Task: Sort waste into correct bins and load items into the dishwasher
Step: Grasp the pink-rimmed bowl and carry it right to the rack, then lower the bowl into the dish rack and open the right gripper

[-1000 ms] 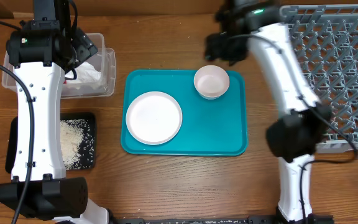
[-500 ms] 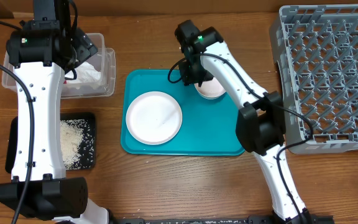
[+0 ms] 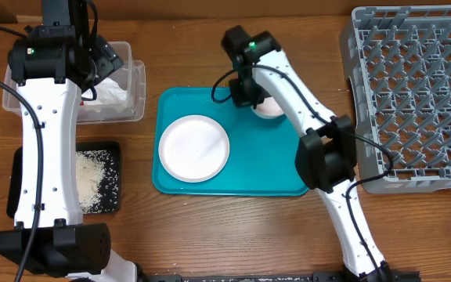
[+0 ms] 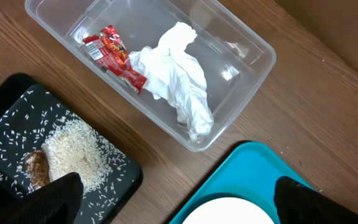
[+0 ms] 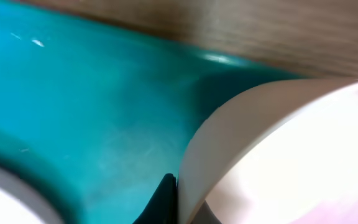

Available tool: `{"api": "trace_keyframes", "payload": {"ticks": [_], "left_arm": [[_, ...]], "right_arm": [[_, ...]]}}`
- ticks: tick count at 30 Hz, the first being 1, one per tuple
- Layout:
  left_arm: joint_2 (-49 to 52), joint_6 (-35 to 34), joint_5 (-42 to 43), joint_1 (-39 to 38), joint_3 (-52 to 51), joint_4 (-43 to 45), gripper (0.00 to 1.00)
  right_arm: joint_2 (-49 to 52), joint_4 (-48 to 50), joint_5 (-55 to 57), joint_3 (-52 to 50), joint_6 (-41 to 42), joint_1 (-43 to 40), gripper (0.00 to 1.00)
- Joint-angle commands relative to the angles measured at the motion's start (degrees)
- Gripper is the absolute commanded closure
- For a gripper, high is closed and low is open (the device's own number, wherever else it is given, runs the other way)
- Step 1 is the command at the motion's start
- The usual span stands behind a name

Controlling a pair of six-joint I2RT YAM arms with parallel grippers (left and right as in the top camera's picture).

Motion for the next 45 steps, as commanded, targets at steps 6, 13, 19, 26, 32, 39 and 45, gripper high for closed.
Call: {"api": "trace_keyframes", "payload": {"ticks": [6, 13, 19, 26, 32, 39, 45], "left_arm": [[0.09, -0.76, 0.15, -0.04, 0.35, 0.04, 0.0], [0.09, -0.76, 0.15, -0.04, 0.35, 0.04, 0.0], [0.09, -0.76, 0.15, -0.04, 0.33, 0.04, 0.0], [0.09, -0.76, 0.15, -0.04, 0.35, 0.04, 0.0], [0.09, -0.79, 0.15, -0.04, 0.35, 0.04, 0.0], [0.09, -0.76, 0.15, -0.04, 0.35, 0.04, 0.0], [0.09, -0.76, 0.15, -0.04, 0.35, 0.04, 0.0]], "right_arm": [[-13.66, -8.15, 6.03, 18.27, -0.22, -12.0, 0.96], [-16.52, -10.29, 2.54, 22.73, -0.17, -35.8, 0.96], [-14.6, -5.6, -24.59, 20.41, -1.6, -59.93, 0.96], [-12.63, 6.34, -56.37, 9.01, -12.22, -77.29, 0.96], [-12.63, 26.56, -77.29, -7.15, -12.44, -84.08, 0.96], [-12.63, 54.16, -84.8, -22.03, -0.87, -86.03, 0.96], [-12.59, 60.65, -75.78, -27.76, 4.35, -86.05, 0.96]]}}
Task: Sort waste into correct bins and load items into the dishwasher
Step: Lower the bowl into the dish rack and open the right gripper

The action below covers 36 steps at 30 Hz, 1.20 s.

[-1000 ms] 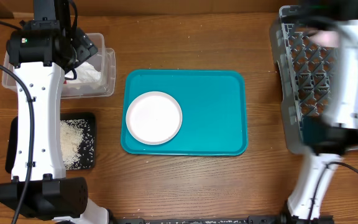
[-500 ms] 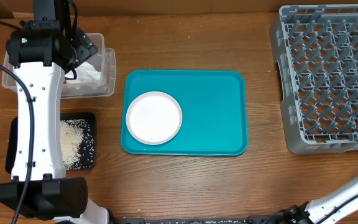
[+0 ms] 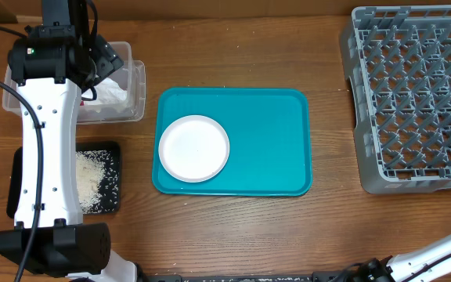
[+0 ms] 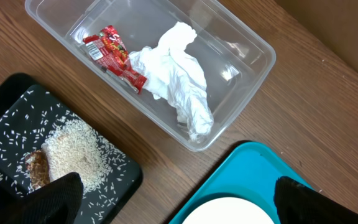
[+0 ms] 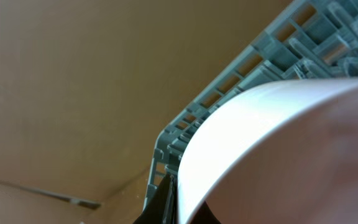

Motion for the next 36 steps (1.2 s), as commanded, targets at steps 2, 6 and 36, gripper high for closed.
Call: {"api": "trace_keyframes", "payload": {"ticks": [2, 6, 36], "left_arm": [[0.09, -0.76, 0.17, -0.04, 0.35, 0.02, 0.0], [0.09, -0.76, 0.15, -0.04, 0.35, 0.02, 0.0], [0.09, -0.76, 0.17, -0.04, 0.35, 0.02, 0.0]], "right_arm": [[0.17, -0.81, 5.44, -1.2, 4.07, -0.09, 0.96], [0.17, -3.63, 8.63, -1.2, 3.85, -0.94, 0.96], [3.87, 0.2, 10.19, -0.48, 8.57, -0.15, 0.95]]}}
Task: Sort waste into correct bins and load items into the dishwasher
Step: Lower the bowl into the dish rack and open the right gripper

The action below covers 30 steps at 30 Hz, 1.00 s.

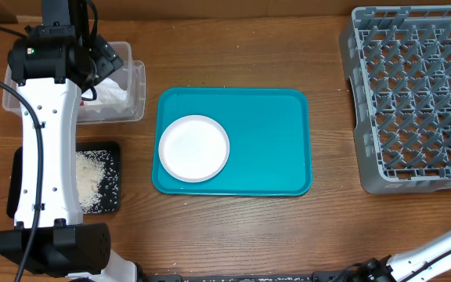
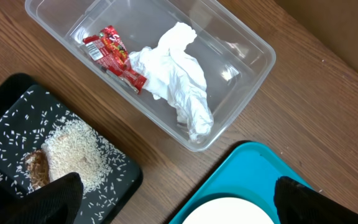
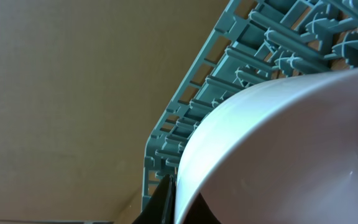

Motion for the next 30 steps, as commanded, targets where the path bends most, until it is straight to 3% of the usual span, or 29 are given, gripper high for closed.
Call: {"api": "trace_keyframes", "payload": {"ticks": [1, 3, 12, 18, 22, 28, 30], "left_arm": [[0.09, -0.79, 0.15, -0.02, 0.35, 0.02, 0.0], [0.09, -0.76, 0.17, -0.02, 0.35, 0.02, 0.0], [0.09, -0.76, 0.17, -0.02, 0.35, 0.02, 0.0], [0.09, -0.76, 0.17, -0.04, 0.35, 0.02, 0.0], [0.09, -0.76, 0.17, -0.02, 0.35, 0.02, 0.0], [0.09, -0.76, 0.17, -0.02, 0.35, 0.02, 0.0], [0.09, -0.76, 0.17, -0.02, 0.33, 0.02, 0.0]], "right_arm": [[1.42, -1.77, 4.13, 0.96, -0.09, -2.32, 0.93], [1.42, -3.32, 4.57, 1.55, -0.09, -2.97, 0.87], [-2.49, -15.32, 11.61, 5.53, -3.06, -7.37, 0.78], [-8.74, -19.28, 15.04, 6.32, -3.74, -9.11, 0.53], [-12.85, -19.37, 15.67, 6.32, -2.84, -8.96, 0.55], [-17.16, -19.23, 21.42, 6.32, -2.86, -6.91, 0.65], [-17.09, -19.58, 26.77, 6.14, -2.86, -5.25, 0.75]]}}
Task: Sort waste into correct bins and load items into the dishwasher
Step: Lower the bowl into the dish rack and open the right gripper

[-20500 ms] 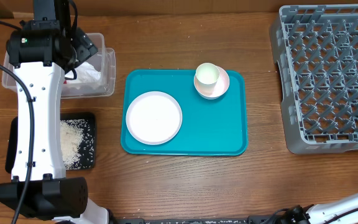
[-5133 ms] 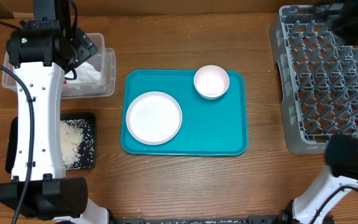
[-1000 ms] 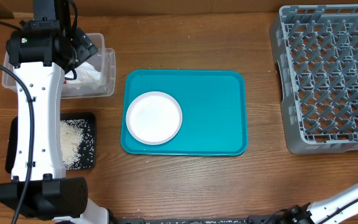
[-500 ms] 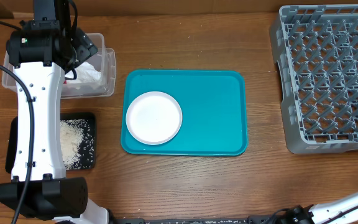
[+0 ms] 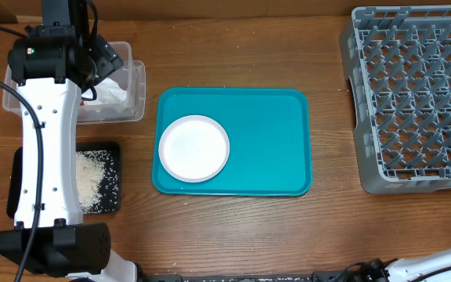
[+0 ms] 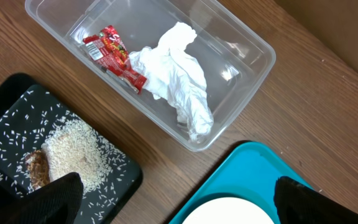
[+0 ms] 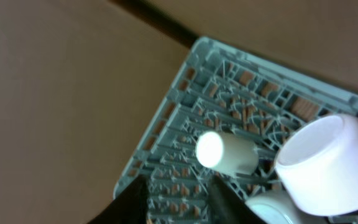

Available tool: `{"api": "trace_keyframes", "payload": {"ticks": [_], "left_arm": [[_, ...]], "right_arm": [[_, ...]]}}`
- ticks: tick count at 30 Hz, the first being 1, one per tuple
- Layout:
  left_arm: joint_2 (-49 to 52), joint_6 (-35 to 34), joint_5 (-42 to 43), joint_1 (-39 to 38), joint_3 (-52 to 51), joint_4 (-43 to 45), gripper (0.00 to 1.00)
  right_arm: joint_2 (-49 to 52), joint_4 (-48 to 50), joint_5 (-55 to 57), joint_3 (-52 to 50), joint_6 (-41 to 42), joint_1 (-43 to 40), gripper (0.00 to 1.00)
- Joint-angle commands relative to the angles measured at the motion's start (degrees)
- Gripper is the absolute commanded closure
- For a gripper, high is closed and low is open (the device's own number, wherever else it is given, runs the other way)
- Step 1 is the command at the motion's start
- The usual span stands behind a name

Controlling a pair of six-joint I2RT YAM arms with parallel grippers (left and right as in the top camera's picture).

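A white bowl (image 7: 328, 162) lies tilted in the grey dish rack (image 7: 185, 124), beside a white cup (image 7: 225, 152) on its side and another white dish (image 7: 272, 208). My right gripper (image 7: 179, 194) is open and empty, off the rack's corner; the overhead view does not show it. On the teal tray (image 5: 268, 149) sits a white plate (image 5: 194, 148). My left gripper (image 6: 179, 206) hangs open and empty high above the tray's corner, near the clear bin (image 6: 241, 37) that holds a white tissue (image 6: 179, 81) and a red wrapper (image 6: 114, 53).
A black tray (image 5: 92, 178) with rice (image 6: 73, 149) and a brown scrap (image 6: 36, 168) lies at front left. The dish rack (image 5: 405, 94) fills the right side, with white dishes at its far right edge. The left arm (image 5: 49, 141) stands over the left side.
The right gripper was shut on the bowl's rim close over the rack. Now it is open and farther back, and the bowl lies in the rack. The left arm has not moved.
The right gripper first gripped the bowl's rim at the back of the teal tray. Then the bowl was gone from the tray and held beside the rack, then over it. Now it lies in the rack, released. The left gripper stayed open throughout.
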Motion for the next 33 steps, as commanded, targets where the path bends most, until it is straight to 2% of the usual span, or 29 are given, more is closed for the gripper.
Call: {"api": "trace_keyframes", "payload": {"ticks": [1, 2, 8, 13, 24, 30, 33], "left_arm": [[0.09, -0.79, 0.15, -0.02, 0.35, 0.02, 0.0], [0.09, -0.76, 0.15, -0.02, 0.35, 0.02, 0.0], [0.09, -0.76, 0.15, -0.02, 0.35, 0.02, 0.0], [0.09, -0.79, 0.15, -0.02, 0.33, 0.02, 0.0], [0.09, -0.76, 0.15, -0.02, 0.35, 0.02, 0.0], [0.09, -0.76, 0.15, -0.02, 0.35, 0.02, 0.0], [0.09, -0.76, 0.15, -0.02, 0.35, 0.02, 0.0]], "right_arm": [[-0.96, -0.26, 11.08, 0.35, 0.22, 3.52, 0.8], [-0.76, -0.28, 15.98, -0.17, 0.2, 4.83, 0.83], [3.65, 1.11, 47.93, -1.62, -0.46, 13.68, 0.88], [9.11, 2.58, 60.24, -1.62, -0.5, 17.38, 0.88], [11.39, -4.37, 71.32, -1.38, -0.42, 17.11, 0.91], [5.64, -6.16, 67.87, -1.38, 4.46, 17.22, 0.9], [0.81, -5.73, 61.07, -1.38, 4.72, 17.25, 0.83]]}}
